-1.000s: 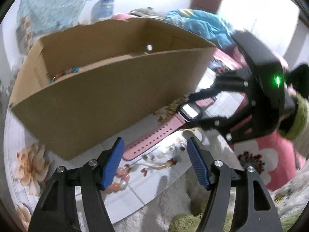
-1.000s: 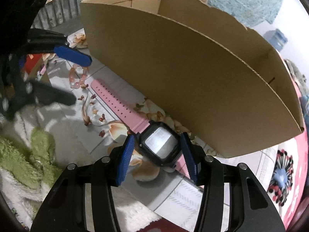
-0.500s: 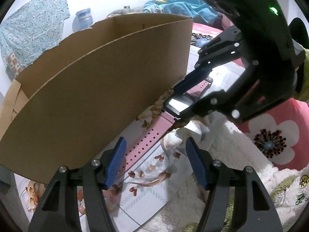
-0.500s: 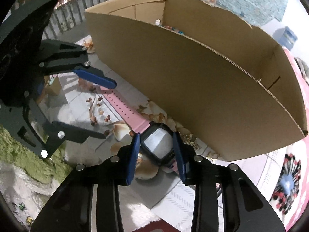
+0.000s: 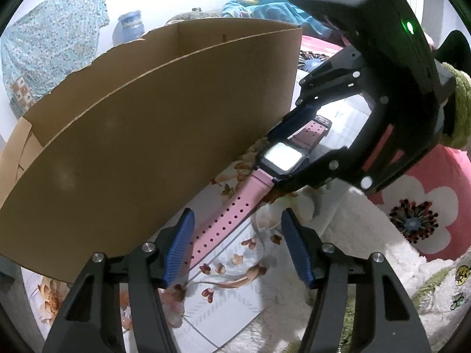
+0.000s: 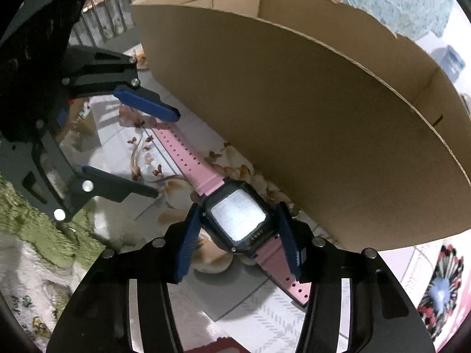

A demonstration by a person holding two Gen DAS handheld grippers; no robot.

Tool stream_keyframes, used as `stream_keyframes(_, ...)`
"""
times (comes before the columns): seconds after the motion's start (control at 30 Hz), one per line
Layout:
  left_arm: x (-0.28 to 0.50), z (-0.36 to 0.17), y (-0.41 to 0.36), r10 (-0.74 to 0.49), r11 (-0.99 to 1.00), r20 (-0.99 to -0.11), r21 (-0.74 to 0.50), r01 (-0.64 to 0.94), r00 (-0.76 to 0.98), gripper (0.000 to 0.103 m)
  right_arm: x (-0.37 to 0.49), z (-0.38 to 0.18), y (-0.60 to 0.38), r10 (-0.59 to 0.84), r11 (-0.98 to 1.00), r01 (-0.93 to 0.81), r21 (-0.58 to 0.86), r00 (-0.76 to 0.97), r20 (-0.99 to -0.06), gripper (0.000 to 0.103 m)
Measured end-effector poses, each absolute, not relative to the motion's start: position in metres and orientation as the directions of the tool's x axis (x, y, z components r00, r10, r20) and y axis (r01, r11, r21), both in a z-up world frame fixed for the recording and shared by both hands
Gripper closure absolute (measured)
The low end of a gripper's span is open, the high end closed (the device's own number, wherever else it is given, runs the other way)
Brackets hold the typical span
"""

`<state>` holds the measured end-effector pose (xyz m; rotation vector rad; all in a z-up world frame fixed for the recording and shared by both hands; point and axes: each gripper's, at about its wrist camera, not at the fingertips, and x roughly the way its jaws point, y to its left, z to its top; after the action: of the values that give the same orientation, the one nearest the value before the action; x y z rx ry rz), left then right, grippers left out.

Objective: Organize jewelry
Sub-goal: 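Lift the watch with the right gripper while the left gripper grasps the pink strap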

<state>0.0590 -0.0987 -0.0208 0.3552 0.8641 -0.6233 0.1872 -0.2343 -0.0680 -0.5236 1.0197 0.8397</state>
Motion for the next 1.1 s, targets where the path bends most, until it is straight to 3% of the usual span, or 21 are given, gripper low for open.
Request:
stream_keyframes(0.33, 0.062, -0.026, -0.106, -0.327, 0.77, -0.804, 0.077, 0.633, 0.497, 0.057, 0.199, -0.059, -0.277, 0.467, 0.615, -0.767, 0.182, 0.168, -0.868, 0.055)
stream_keyframes(0.47, 0.063, -0.029, -0.107, -0.299, 0.774, -0.806, 0.108, 0.624, 0.511, 0.067, 0.211, -0.05, -0.291, 0.501, 0.621, -0.747, 0.237, 0.145, -0.853, 0.055)
stream_keyframes(0.63, 0.062, -0.031, -0.108, -0.268, 0.772, -0.802, 0.153, 0.617, 0.534, 0.072, 0.21, -0.032, -0.307, 0.549, 0.617, -0.73, 0.295, 0.13, -0.826, 0.055)
stream_keyframes(0.67, 0.061, -0.031, -0.108, -0.263, 0.773, -0.799, 0.16, 0.614, 0.541, 0.078, 0.203, -0.035, -0.292, 0.558, 0.616, -0.727, 0.304, 0.13, -0.82, 0.055)
stream_keyframes(0.8, 0.061, -0.028, -0.103, -0.271, 0.784, -0.79, 0.149, 0.602, 0.549, 0.091, 0.201, -0.047, -0.282, 0.563, 0.631, -0.711, 0.311, 0.143, -0.814, 0.055)
stream_keyframes(1.1, 0.063, -0.022, -0.096, -0.322, 0.793, -0.795, 0.071, 0.605, 0.515, 0.099, 0.181, -0.064, -0.273, 0.534, 0.705, -0.653, 0.275, 0.235, -0.812, 0.051)
